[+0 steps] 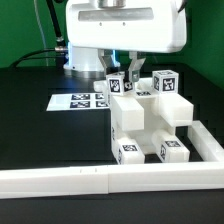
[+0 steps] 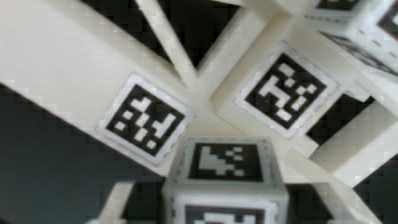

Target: Assemble chair

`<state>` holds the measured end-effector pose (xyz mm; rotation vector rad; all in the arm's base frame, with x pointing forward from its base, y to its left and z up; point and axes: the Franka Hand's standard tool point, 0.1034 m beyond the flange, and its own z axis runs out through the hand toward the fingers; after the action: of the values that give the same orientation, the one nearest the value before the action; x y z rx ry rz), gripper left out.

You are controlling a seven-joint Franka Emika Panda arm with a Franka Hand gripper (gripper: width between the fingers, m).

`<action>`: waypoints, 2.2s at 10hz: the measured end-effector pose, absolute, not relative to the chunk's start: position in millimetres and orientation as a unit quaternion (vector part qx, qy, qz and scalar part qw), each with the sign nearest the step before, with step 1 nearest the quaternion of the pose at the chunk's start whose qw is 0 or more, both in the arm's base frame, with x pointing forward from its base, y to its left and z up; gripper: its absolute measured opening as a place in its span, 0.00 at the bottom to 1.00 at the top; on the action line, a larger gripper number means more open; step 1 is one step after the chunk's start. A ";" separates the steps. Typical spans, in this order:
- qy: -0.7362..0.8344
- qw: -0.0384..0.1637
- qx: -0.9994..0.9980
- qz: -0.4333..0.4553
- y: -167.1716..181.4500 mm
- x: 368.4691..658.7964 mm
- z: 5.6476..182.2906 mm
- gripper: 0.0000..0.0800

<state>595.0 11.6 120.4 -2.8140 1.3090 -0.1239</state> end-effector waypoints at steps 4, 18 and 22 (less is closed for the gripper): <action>0.551 0.029 -0.833 -0.034 14.9 594.9 120.1 0.36; 0.715 0.044 -0.698 -0.014 25.2 595.4 120.8 0.71; 0.586 0.037 -0.809 -0.027 27.9 598.5 123.4 0.81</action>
Offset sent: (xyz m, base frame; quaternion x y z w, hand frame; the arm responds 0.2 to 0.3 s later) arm 0.0000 0.0000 0.0000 0.0000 0.0000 0.1938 0.9810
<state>598.5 27.9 123.4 -2.4840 1.7986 -0.0822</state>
